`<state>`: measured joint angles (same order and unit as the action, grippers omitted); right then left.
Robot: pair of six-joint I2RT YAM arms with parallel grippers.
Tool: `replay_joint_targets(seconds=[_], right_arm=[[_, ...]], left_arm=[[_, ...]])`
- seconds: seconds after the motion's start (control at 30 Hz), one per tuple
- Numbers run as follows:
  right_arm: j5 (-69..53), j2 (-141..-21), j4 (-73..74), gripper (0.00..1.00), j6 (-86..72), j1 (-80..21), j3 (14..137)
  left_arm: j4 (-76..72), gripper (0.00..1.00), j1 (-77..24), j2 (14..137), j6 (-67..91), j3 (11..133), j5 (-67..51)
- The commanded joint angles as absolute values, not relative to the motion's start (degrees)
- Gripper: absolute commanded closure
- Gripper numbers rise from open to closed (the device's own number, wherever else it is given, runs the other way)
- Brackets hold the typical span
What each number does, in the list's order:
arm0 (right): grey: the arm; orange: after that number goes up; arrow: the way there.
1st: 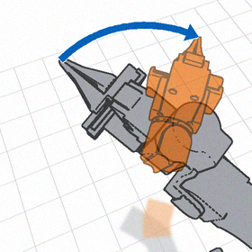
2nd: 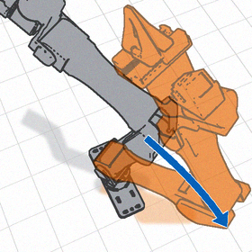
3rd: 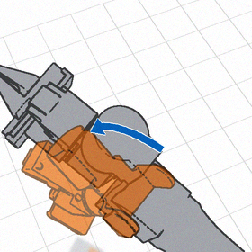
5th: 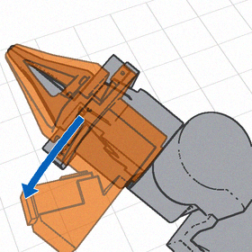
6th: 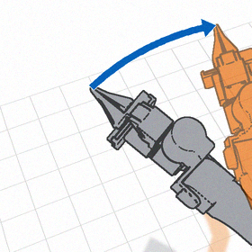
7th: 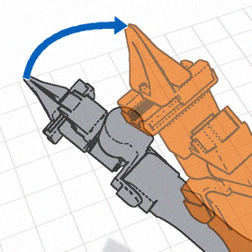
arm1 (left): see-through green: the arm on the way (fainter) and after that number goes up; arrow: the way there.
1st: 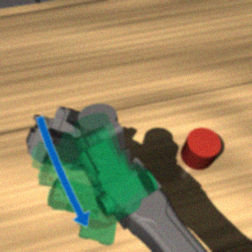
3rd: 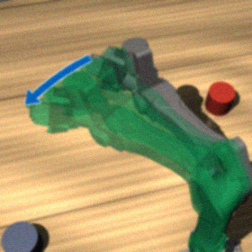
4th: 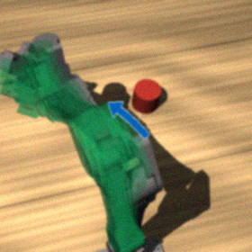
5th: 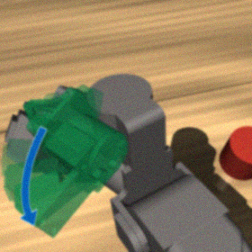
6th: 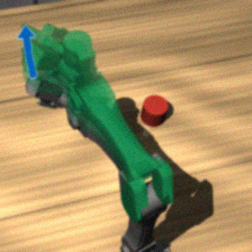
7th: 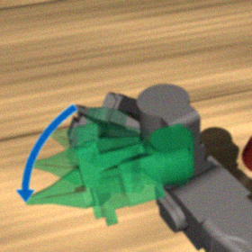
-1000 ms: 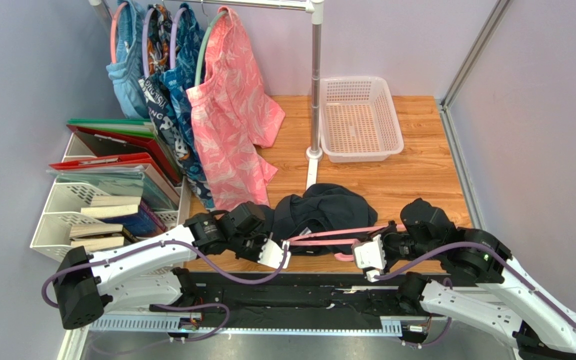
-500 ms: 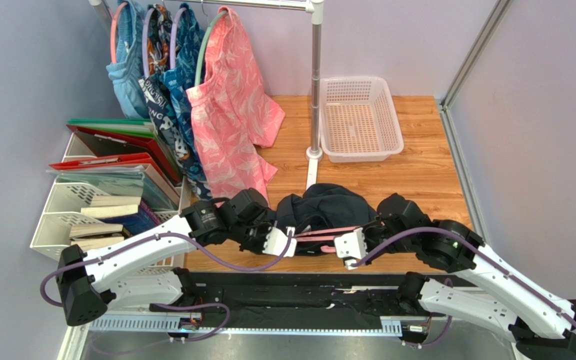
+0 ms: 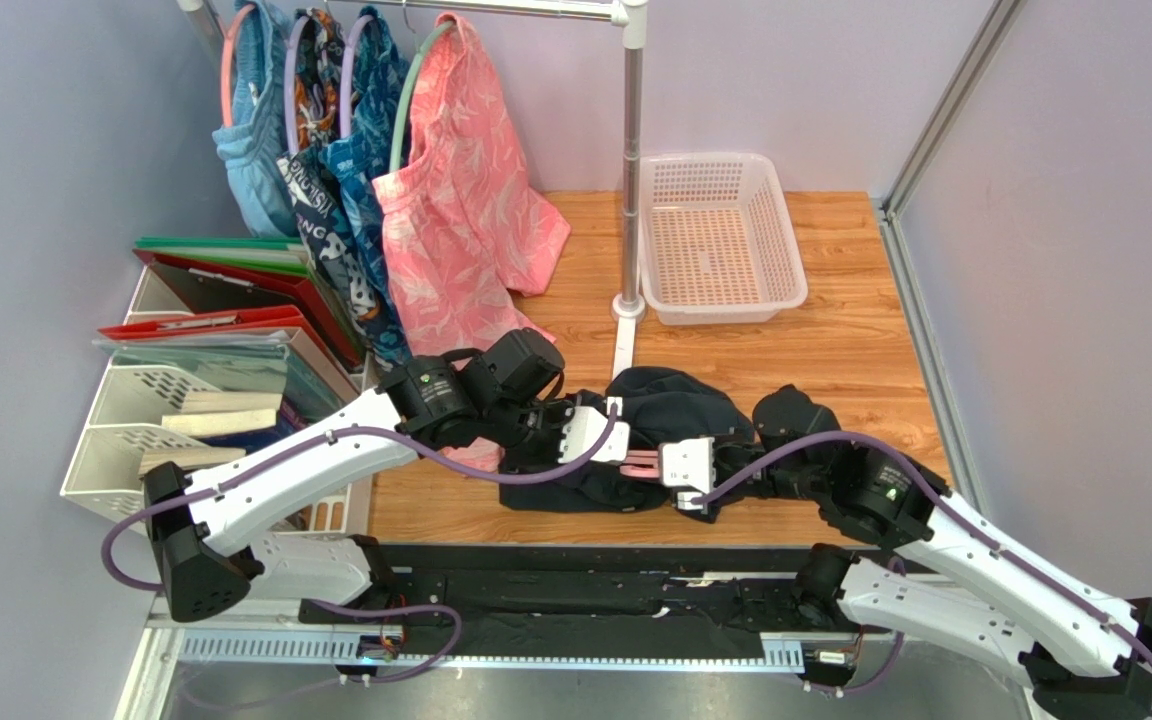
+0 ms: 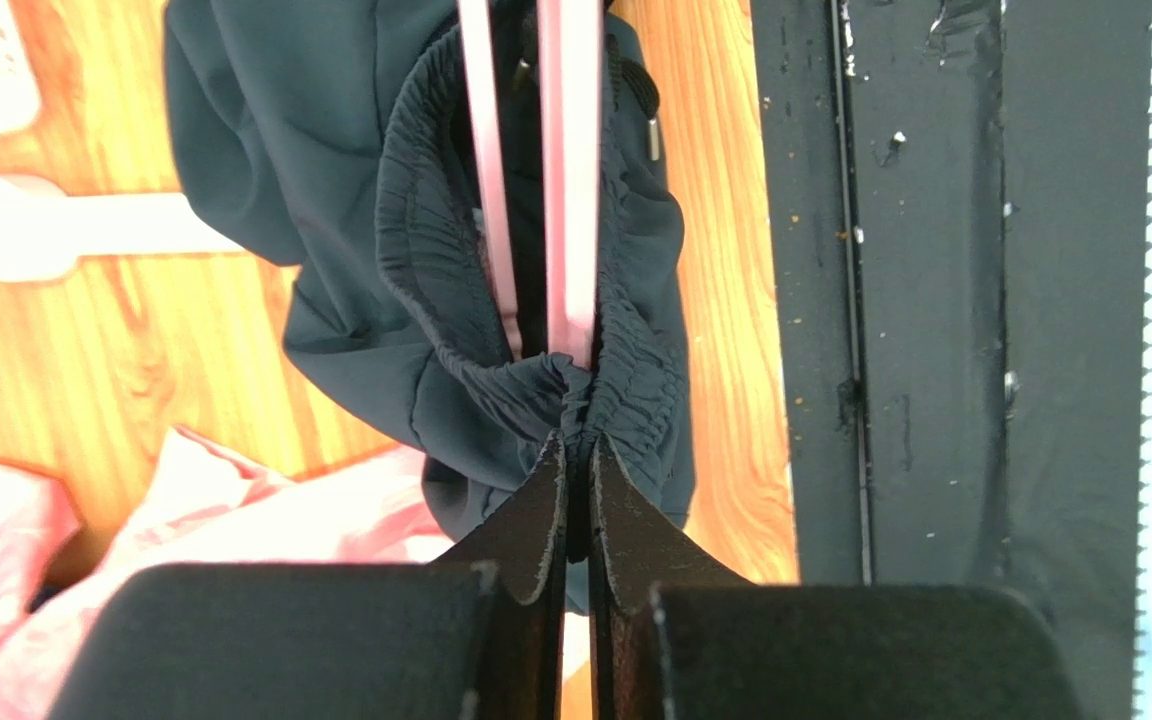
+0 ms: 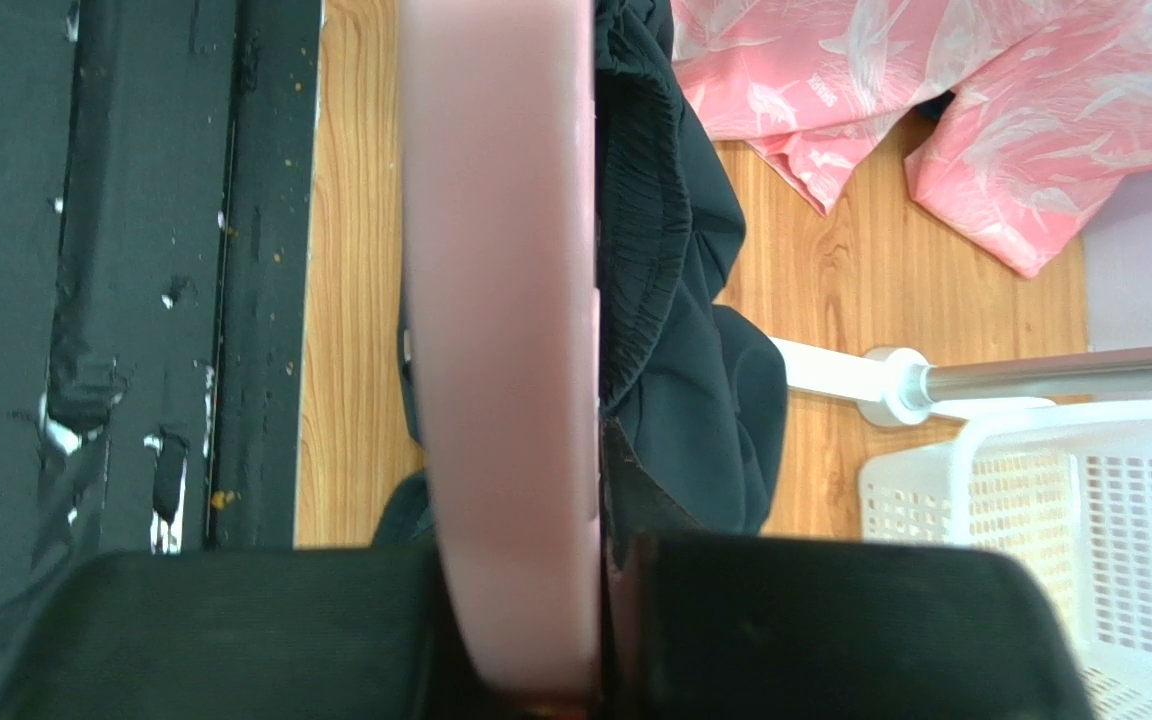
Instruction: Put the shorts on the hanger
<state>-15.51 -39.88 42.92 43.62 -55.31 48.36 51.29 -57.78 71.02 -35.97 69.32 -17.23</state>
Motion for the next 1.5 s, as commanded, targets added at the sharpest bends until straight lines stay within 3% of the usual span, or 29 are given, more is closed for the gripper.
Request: replay_joint_targets(seconds=[0.0,0.07,0.23,0.27,0.33,0.4,0.57,0.67,0.77,0.9,1.27,1.47], right_arm=[[-21.79,-38.23,27.34,1.0,38.85,-55.46,44.48],[-22.41,-38.06,24.97,1.0,37.89,-55.46,42.99],[-21.89,-37.53,20.75,1.0,35.16,-54.76,39.82],[-22.32,-37.53,20.57,1.0,34.29,-54.23,39.64],[-23.55,-37.35,19.87,1.0,33.58,-52.65,39.38],[-25.13,-37.53,19.43,1.0,33.14,-51.42,39.03],[-26.36,-37.97,18.11,1.0,33.66,-50.54,38.58],[-26.46,-38.93,18.02,1.0,34.28,-50.36,38.85],[-25.84,-39.72,18.89,1.0,35.15,-50.36,39.37],[-23.91,-40.43,22.14,1.0,36.47,-50.36,40.25],[-24.61,-39.64,21.97,1.0,35.95,-50.45,40.43],[-24.35,-40.69,23.73,1.0,37.44,-50.36,40.34]], left_arm=[[49.13,0.93,-58.01,72.42,-32.7,72.07,-18.46],[49.74,0.87,-57.75,72.16,-33.31,71.02,-18.63],[53.07,0.51,-50.22,68.83,-33.84,67.68,-24.51],[53.43,0.4,-48.45,68.04,-33.84,67.15,-26.52],[54.22,0.36,-45.98,66.02,-34.62,65.48,-27.77],[54.49,0.23,-44.04,62.07,-35.85,62.86,-27.51],[50.98,0.14,-43.68,53.35,-37.88,57.31,-24.0],[50.98,0.15,-43.68,53.87,-39.55,56.34,-23.3],[52.11,0.24,-43.68,54.75,-43.58,54.94,-23.73],[52.03,0.28,-43.68,54.67,-47.36,52.22,-23.11],[38.95,0.43,-47.09,55.55,-44.3,50.19,-17.61],[37.79,0.75,-47.64,55.99,-43.68,51.5,-18.8]])
